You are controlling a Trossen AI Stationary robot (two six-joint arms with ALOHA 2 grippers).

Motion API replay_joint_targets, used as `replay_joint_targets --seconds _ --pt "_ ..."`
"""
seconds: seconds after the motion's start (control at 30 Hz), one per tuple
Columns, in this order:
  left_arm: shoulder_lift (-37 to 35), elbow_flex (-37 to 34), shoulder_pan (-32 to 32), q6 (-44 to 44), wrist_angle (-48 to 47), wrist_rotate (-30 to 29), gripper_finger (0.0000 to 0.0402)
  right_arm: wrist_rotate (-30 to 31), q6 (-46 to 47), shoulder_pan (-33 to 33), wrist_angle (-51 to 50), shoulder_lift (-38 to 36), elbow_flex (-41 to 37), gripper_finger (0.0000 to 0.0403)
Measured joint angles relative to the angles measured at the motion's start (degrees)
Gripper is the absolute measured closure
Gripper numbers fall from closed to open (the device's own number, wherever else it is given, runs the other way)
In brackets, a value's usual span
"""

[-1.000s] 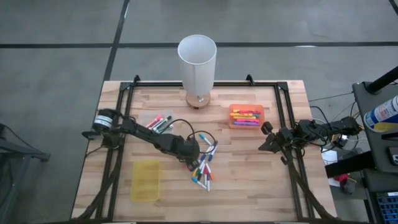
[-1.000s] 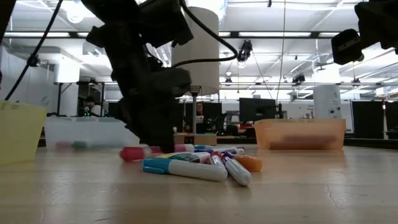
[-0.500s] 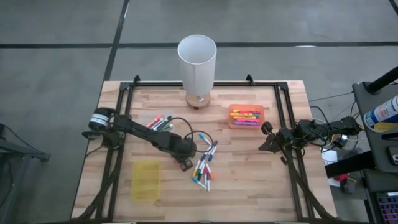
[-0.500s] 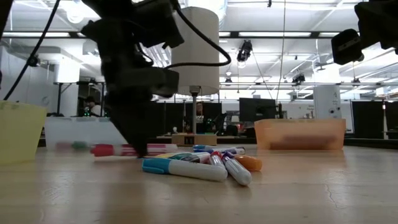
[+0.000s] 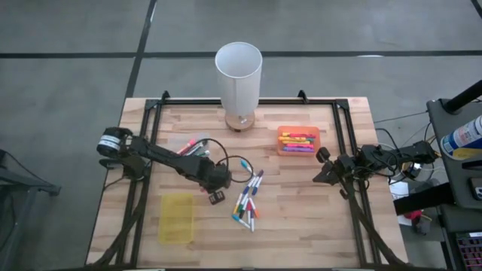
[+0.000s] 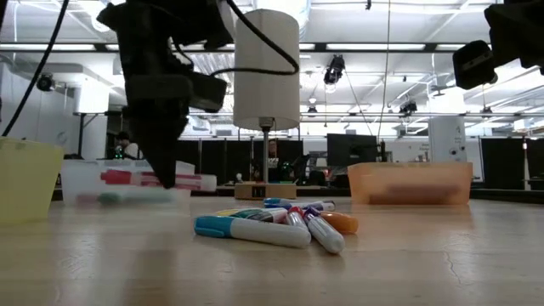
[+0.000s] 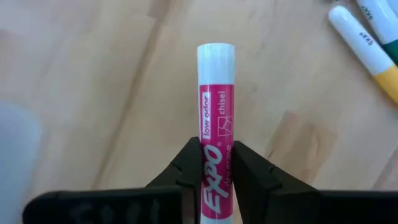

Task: Pick & Place Markers
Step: Put the pink marker pen into the white bin

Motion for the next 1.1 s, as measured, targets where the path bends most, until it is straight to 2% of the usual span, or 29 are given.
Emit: replay_joint_targets --seconds 0.33,0.5,0.7,0.93,1.1 --pt "-12.80 0.13 1.29 1.55 -10.07 -13.32 0.0342 0.00 0.00 0.00 -0.79 0.04 0.02 0.0394" --pt "-17.91 0.13 5.27 3.41 -15.31 -19.26 0.0342 0.00 0.00 0.00 -0.81 0.04 0.02 0.0394" --pt "-19.32 -0.86 13.74 4.57 -17.31 -17.03 0.0342 0.00 -0.01 -0.01 -0.79 0.04 0.02 0.0394" --pt "-18.97 -3.07 21.68 10.54 -17.63 -14.68 0.0341 0.00 -0.02 0.00 -0.81 0.04 0.02 0.0394" --pt "-18.10 -5.37 25.83 11.23 -17.53 -9.51 0.0341 0.00 0.00 0.00 -0.80 0.04 0.01 0.0394"
